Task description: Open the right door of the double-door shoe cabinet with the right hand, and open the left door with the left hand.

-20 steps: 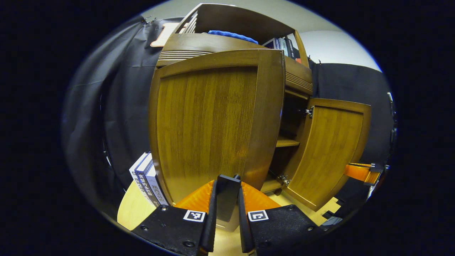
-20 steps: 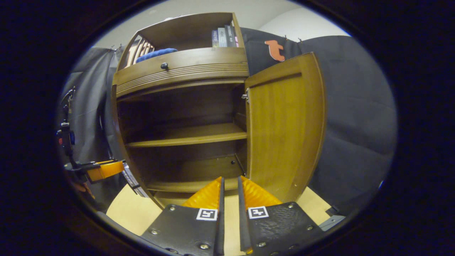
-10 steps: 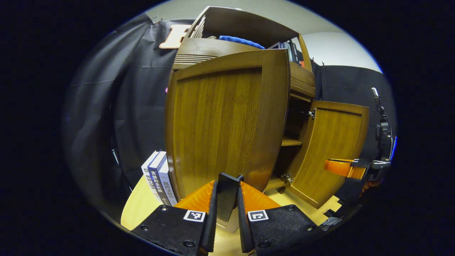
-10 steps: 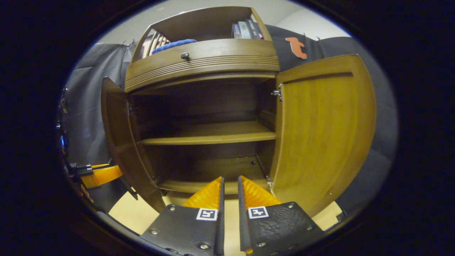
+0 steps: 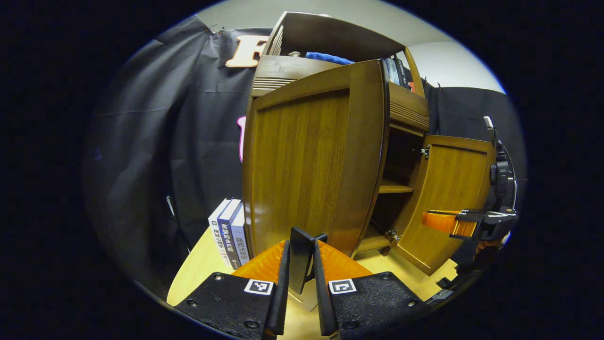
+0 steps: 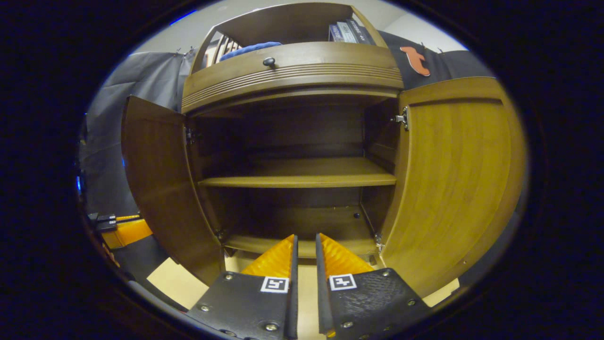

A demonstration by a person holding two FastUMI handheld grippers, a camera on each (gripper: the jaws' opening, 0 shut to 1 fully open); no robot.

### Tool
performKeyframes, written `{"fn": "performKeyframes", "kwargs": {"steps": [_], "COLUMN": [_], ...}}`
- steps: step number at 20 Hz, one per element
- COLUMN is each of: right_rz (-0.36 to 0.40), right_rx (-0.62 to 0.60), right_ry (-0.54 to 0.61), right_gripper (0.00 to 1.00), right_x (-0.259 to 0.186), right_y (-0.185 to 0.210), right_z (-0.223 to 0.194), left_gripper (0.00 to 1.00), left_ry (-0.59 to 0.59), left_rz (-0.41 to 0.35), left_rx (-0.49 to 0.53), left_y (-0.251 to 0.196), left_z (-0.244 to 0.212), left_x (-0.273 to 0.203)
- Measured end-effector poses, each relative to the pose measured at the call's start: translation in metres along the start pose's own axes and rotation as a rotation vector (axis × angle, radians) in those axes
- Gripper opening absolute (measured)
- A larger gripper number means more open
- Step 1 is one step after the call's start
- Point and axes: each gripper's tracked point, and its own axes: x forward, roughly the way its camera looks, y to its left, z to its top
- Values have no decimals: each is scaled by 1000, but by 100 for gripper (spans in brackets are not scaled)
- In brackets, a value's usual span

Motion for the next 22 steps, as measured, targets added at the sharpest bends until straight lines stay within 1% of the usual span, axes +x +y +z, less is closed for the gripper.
{"fn": "performKeyframes", "kwargs": {"steps": [1,4,5,6,7,8,13,15,16,17,20,21,22], "right_rz": [7,29,36,42,49,56,84,91,94,96,100,100,99], "right_rx": [-2,-7,-8,-9,-9,-9,-4,-2,1,4,6,7,9], "right_ry": [2,5,5,7,9,9,14,16,17,20,24,25,28], "right_gripper": [17,17,17,17,17,17,17,17,17,17,17,17,17], "right_x": [1,4,3,2,2,2,2,3,2,1,-2,-3,-3], "right_y": [1,5,6,6,6,7,11,13,13,14,13,12,12], "right_z": [-1,0,0,0,0,0,-3,-4,-4,-6,-10,-11,-11], "left_gripper": [27,31,29,31,29,31,31,31,29,31,31,28,28], "left_ry": [-2,-2,-2,-3,-4,-4,-4,-5,-5,-5,-5,-4,-3], "left_rz": [8,33,43,54,67,79,127,137,142,147,169,172,177], "left_rx": [-1,1,2,5,7,11,28,37,41,42,51,59,66], "left_y": [2,9,11,14,18,21,35,38,40,43,51,54,56], "left_z": [0,0,0,0,1,0,0,1,0,1,1,2,2], "left_x": [-2,-6,-8,-10,-12,-14,-21,-22,-23,-24,-27,-30,-29]}}
